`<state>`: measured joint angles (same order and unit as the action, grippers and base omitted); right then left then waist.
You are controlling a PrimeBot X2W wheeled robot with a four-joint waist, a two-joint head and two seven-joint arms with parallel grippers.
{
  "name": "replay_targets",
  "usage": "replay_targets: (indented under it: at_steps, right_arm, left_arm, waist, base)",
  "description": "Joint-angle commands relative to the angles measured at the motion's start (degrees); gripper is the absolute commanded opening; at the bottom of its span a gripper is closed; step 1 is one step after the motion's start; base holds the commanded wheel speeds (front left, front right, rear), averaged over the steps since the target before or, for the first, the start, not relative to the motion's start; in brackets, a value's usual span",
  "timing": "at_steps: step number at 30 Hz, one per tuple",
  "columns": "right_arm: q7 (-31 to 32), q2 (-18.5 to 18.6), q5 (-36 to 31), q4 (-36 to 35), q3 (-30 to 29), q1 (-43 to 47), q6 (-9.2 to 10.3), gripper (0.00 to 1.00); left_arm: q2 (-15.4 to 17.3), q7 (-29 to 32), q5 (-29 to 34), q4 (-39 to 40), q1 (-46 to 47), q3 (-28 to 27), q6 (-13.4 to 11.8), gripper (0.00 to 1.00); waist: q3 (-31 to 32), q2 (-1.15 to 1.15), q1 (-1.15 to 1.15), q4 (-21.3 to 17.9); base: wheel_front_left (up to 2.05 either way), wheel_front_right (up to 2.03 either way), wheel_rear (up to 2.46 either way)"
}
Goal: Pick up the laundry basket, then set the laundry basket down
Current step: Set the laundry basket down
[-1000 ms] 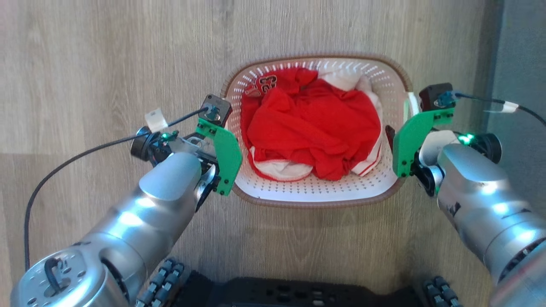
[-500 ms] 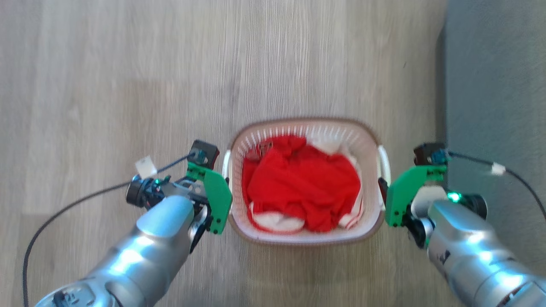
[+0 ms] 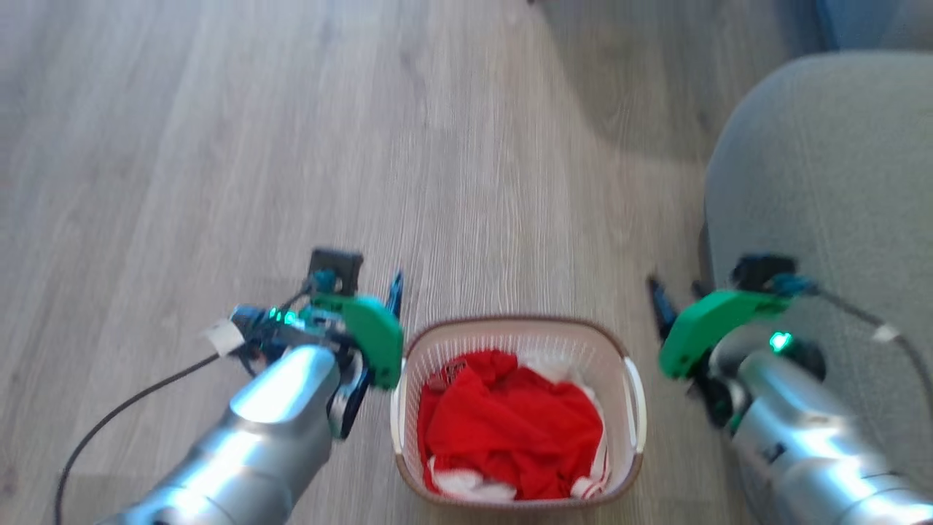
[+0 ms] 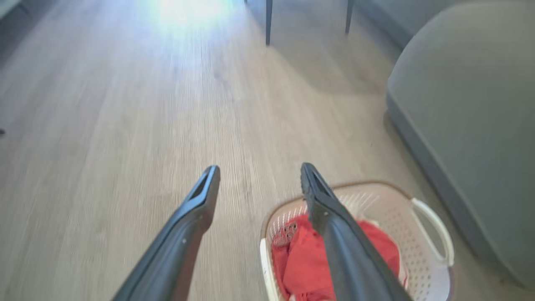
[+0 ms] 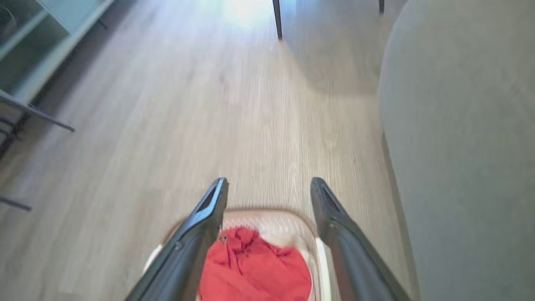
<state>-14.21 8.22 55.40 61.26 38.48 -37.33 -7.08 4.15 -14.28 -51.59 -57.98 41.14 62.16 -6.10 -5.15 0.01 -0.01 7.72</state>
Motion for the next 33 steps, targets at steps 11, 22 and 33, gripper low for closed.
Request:
replay_targets:
  at_steps: [11,22,33]
  right_arm:
    - [-0.8,-1.8,-24.1,-33.3,-25.5,17.2,-0.41,1.00]
    - [-0.8,-5.3,-36.1,-55.4,-31.3,30.2,-0.41,1.00]
    - [-0.8,-5.3,-35.5,-57.2,-33.7,37.0,-0.41,1.00]
  left_arm:
    - [3.5,-0.7,26.1,35.2,-16.6,-31.5,-7.0,1.00]
    - [-0.9,-0.7,38.4,49.9,-31.4,-45.0,-0.9,1.00]
    - [-1.3,-0.7,37.6,49.8,-36.8,-45.0,1.1,1.00]
  waist:
    - [4.9,-0.01,0.01,1.3]
    - [6.3,-0.01,0.01,0.3]
    - [6.8,-0.01,0.01,-0.1]
  base:
    - [0.00,0.00,0.00]
    - [0.00,0.00,0.00]
    - [0.00,0.00,0.00]
